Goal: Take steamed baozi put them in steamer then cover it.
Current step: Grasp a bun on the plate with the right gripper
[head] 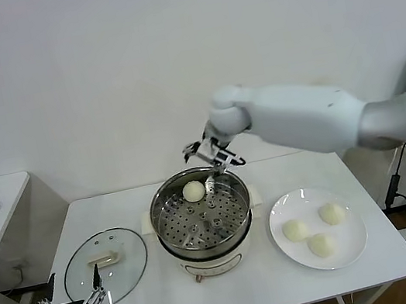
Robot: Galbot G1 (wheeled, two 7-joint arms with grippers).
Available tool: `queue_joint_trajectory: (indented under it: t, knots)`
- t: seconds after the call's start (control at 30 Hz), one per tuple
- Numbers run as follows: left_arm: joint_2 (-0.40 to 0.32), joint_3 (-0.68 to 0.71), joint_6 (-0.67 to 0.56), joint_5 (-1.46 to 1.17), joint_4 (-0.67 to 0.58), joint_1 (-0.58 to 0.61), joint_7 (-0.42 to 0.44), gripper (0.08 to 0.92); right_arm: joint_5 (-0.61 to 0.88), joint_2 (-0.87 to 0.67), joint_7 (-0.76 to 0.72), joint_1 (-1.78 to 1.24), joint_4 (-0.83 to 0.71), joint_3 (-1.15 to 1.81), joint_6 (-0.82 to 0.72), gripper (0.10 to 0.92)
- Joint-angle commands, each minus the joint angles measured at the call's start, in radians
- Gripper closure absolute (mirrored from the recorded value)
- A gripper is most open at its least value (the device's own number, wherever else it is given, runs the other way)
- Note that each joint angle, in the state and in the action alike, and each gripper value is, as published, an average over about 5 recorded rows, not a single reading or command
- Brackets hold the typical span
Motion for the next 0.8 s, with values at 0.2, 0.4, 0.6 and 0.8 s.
queue_joint_trajectory:
  t: [0.2,0.4,0.6,0.8]
  knots:
    - [0.034,-0.001,0.092,-0.007,-0.034,-0.017,0.002,0.177,0.144,-0.622,-0.041,0.004,0.465,-0.017,-0.420,0.203]
    - [0.051,0.001,0.098,-0.006,-0.021,-0.034,0.004,0.177,0.074,-0.677,-0.027,-0.119,0.486,-0.014,-0.419,0.203]
    - [0.061,0.003,0.102,-0.006,-0.005,-0.053,0.004,0.177,0.023,-0.671,-0.009,-0.275,0.454,0.043,-0.411,0.202]
    - [0.064,0.001,0.105,-0.005,0.012,-0.067,0.005,0.177,-0.022,-0.620,-0.004,-0.450,0.380,0.169,-0.396,0.203]
